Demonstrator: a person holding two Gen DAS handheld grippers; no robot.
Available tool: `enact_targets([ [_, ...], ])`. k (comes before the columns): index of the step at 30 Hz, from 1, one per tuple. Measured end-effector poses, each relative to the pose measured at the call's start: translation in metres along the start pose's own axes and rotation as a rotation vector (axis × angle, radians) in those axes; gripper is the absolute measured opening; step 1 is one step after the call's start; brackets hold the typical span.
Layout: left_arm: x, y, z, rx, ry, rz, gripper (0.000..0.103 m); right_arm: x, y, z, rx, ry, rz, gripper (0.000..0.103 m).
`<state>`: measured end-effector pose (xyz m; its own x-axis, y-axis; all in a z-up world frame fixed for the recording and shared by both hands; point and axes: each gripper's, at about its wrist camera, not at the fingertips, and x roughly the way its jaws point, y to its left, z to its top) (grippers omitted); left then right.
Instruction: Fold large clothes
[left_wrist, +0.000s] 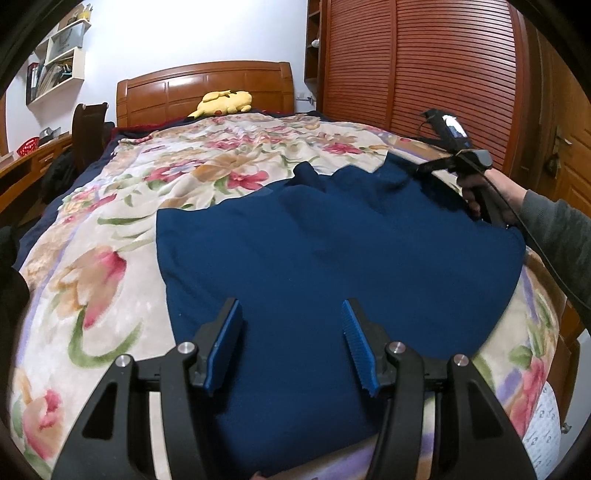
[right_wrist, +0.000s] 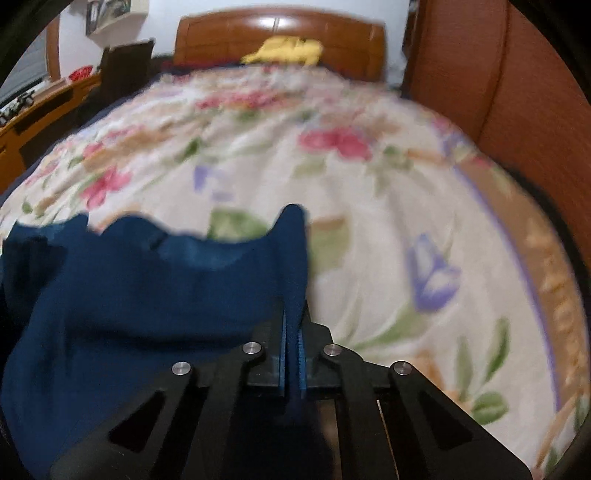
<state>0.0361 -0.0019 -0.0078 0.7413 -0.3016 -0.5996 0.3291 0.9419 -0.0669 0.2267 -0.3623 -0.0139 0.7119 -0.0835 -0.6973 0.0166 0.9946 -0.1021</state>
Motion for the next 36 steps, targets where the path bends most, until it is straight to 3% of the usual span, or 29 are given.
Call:
enact_targets([
  [3, -0.001, 0.002, -0.001, -0.006, -0.003, 0.004, 0.055, -0.002, -0.018, 0.004, 0.072, -0.007, -0.157, 0.001],
  [5, -0.002, 0.002, -0.001, -0.008, -0.003, 0.003, 0.055, 0.004, -0.032, 0.001, 0.121, 0.038, -0.202, 0.001],
  [11, -0.007, 0.004, -0.002, -0.012, -0.016, 0.006, 0.055, -0.011, -0.040, -0.004, 0.127, 0.014, -0.204, 0.001],
  [13, -0.009, 0.004, -0.002, -0.011, -0.019, 0.008, 0.055, -0.031, -0.038, -0.001, 0.122, -0.031, -0.186, 0.001],
  [16, -0.013, 0.005, -0.003, -0.011, -0.027, 0.011, 0.055, -0.056, -0.032, 0.002, 0.081, -0.076, -0.164, 0.013],
  [18, -0.015, 0.006, -0.003, -0.014, -0.030, 0.016, 0.055, -0.072, -0.025, -0.002, 0.067, -0.091, -0.125, 0.031],
  [19, -0.017, 0.006, -0.004, -0.016, -0.031, 0.016, 0.055, -0.077, -0.021, -0.005, 0.064, -0.095, -0.110, 0.036],
  [28, -0.028, -0.004, -0.005, 0.000, -0.051, -0.003, 0.055, -0.121, 0.028, -0.061, -0.023, -0.058, 0.069, 0.043],
  [36, -0.023, -0.021, -0.006, 0.028, -0.038, -0.007, 0.055, -0.144, 0.087, -0.108, -0.163, -0.021, 0.145, 0.043],
])
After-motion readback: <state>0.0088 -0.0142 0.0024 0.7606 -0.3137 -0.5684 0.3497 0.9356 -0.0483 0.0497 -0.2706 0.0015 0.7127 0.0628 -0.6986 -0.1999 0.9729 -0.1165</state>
